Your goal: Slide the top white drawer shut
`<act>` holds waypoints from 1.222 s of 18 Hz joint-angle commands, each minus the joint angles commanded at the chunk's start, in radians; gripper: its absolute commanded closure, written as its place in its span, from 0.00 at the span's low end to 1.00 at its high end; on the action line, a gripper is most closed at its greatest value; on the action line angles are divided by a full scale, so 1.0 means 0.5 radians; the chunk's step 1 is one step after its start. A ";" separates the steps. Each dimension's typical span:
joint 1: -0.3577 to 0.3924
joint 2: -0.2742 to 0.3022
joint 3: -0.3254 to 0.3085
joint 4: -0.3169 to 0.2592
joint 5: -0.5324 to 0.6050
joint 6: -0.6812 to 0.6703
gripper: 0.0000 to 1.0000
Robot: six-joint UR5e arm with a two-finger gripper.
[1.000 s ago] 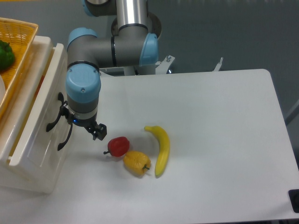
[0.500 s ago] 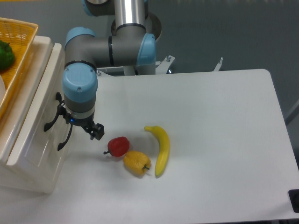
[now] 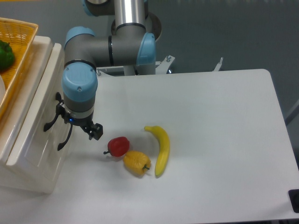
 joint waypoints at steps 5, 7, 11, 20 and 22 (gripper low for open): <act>0.000 0.003 0.000 0.000 -0.009 0.000 0.00; 0.015 0.003 0.000 -0.003 -0.006 0.006 0.00; 0.101 0.028 0.018 0.009 0.006 0.021 0.00; 0.205 0.025 0.018 0.012 0.208 0.025 0.00; 0.245 0.034 0.018 0.012 0.352 0.028 0.00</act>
